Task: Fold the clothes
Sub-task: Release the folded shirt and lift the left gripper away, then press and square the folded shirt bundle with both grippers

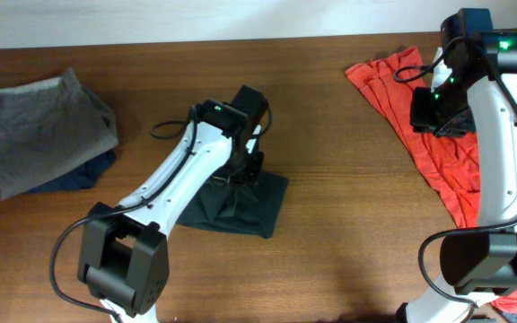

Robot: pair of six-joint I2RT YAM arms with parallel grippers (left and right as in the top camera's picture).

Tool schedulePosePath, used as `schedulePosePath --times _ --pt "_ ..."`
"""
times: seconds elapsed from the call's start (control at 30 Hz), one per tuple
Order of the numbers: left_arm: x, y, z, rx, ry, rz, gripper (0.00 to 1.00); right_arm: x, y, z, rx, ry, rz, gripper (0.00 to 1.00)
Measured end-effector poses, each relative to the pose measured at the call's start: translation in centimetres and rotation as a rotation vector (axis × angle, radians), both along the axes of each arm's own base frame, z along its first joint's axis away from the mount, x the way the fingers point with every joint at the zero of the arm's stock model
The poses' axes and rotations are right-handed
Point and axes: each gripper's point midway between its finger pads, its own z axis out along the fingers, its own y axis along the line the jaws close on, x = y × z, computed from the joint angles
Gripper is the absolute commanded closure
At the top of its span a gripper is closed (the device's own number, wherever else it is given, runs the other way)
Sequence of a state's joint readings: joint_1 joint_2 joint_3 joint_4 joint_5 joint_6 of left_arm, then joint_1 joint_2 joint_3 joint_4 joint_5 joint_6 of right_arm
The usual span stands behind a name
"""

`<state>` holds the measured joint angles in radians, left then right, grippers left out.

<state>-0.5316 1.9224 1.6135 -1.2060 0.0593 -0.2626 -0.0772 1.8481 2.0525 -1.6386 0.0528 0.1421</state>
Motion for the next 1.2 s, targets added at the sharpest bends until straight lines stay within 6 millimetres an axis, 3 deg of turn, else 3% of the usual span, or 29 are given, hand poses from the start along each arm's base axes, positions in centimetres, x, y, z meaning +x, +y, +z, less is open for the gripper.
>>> schedulePosePath --times 0.1,0.3,0.43,0.53,0.57,0.7,0.8,0.93,1.03,1.2 --pt "-0.8 -1.2 0.0 -0.034 0.024 -0.009 0.77 0.0 0.0 0.0 0.0 0.0 0.001 0.63" --pt "-2.7 -1.5 0.3 -0.044 0.097 -0.023 0.75 0.0 0.0 0.0 -0.001 0.001 0.005 0.62" --pt "-2.6 -1.1 1.7 -0.038 0.104 -0.047 0.75 0.0 0.0 0.0 0.0 0.001 0.007 0.61" --pt "-1.0 -0.5 3.5 -0.034 0.048 -0.041 0.74 0.0 0.4 0.0 0.023 0.0 0.022 0.6" --pt "-0.4 -0.1 3.9 -0.029 0.027 -0.034 0.69 0.1 0.8 0.0 0.04 -0.002 0.032 0.6" --pt "2.6 2.5 4.9 -0.012 -0.049 0.034 0.64 0.2 2.8 0.1 0.147 -0.013 0.115 0.61" --pt "5.2 5.6 5.0 -0.011 -0.099 0.122 0.63 0.3 5.4 0.4 0.263 -0.032 0.201 0.61" --pt "7.7 9.8 4.8 -0.002 -0.136 0.234 0.63 -0.1 11.1 1.4 0.434 -0.053 0.366 0.61" --pt "8.5 11.5 3.4 0.015 -0.116 0.278 0.63 -0.7 15.7 2.2 0.521 -0.066 0.49 0.6" --pt "9.2 11.9 0.2 0.036 -0.059 0.289 0.63 -1.6 22.8 2.3 0.611 -0.077 0.673 0.6"
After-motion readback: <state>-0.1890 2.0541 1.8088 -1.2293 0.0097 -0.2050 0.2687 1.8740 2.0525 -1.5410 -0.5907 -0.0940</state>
